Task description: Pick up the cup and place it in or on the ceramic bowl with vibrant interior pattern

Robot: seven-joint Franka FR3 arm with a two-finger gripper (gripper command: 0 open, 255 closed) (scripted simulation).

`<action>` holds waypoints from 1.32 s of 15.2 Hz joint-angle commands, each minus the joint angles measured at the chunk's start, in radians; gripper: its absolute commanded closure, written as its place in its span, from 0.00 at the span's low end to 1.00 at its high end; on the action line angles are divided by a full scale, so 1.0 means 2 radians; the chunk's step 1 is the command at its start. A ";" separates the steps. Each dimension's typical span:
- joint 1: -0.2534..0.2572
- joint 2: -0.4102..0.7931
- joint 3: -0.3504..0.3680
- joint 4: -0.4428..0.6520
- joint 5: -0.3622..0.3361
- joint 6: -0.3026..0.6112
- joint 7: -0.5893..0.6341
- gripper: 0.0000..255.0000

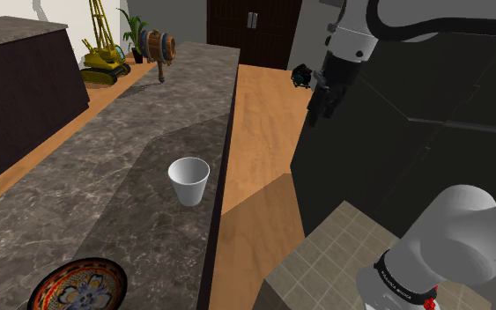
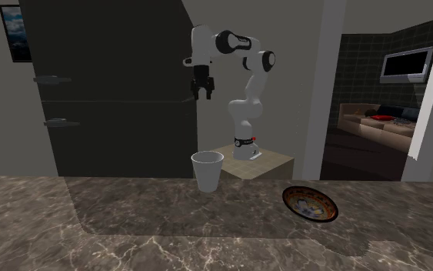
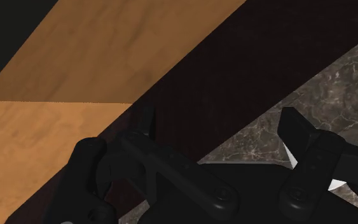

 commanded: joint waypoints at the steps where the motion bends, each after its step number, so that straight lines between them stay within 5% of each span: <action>1: 0.007 0.030 0.008 0.004 0.011 0.023 0.009 0.00; 20: 0.060 0.351 0.074 0.162 0.070 0.167 0.070 0.00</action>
